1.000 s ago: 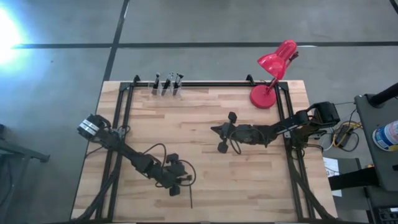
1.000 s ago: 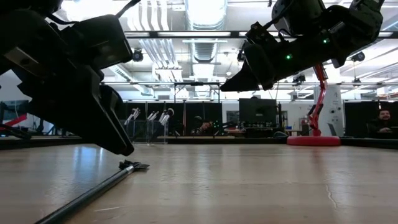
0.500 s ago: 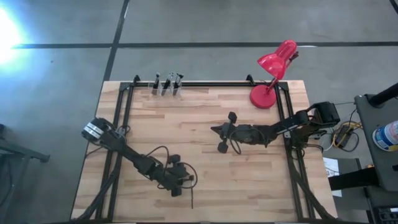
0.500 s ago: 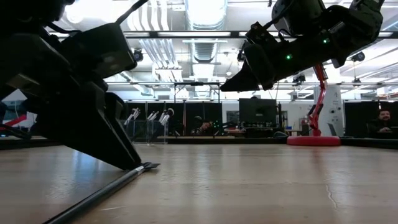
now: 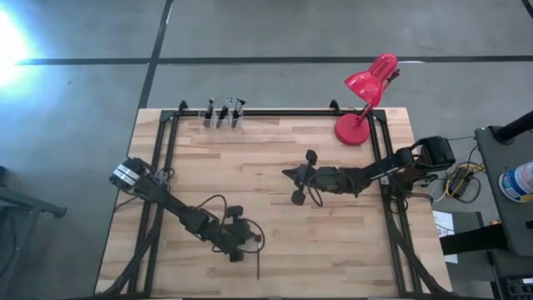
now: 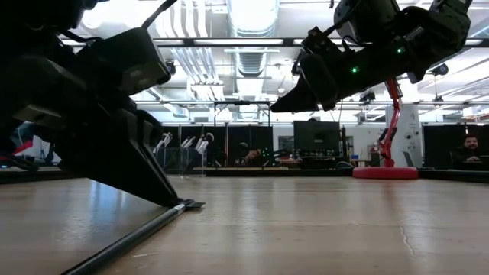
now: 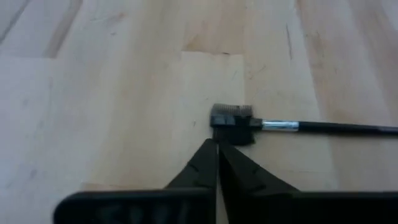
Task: Put items in baskets/containers
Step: Put the black eyebrow comb into the transparent organizer
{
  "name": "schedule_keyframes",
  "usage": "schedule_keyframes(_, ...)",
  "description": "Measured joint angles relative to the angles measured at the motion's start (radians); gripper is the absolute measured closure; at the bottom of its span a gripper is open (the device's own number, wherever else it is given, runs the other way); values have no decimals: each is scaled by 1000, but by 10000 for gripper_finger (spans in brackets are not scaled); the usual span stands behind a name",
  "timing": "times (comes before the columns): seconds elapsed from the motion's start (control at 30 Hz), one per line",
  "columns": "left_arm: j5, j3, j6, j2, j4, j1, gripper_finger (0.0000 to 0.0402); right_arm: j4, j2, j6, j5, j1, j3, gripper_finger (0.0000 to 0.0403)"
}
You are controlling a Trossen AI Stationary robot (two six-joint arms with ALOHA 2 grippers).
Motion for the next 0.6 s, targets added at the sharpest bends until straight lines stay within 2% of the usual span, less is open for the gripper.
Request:
schedule_keyframes(0.13, -59, -2, 34, -32, -37, 0, 400, 0, 0, 0, -20, 0, 0, 394)
schedule_keyframes(0.27, -111, -44, 38, -76, -39, 0, 401, -1, 0, 0, -191, 5, 0, 394)
schedule_keyframes(0.33, -113, -89, 29, -86, 9, 0, 401, -1, 0, 0, -240, 23, 3, 394)
schedule_keyframes(0.4, -85, -139, 29, -88, 119, 1, 401, 0, 7, -1, -242, 46, 12, 394)
schedule_keyframes(0.5, 16, -165, 11, -75, 270, 0, 400, 0, 24, -3, -239, 70, 24, 394)
schedule_keyframes(0.6, 63, -123, 55, -58, 254, -4, 388, -1, 43, -7, -237, 84, 30, 394)
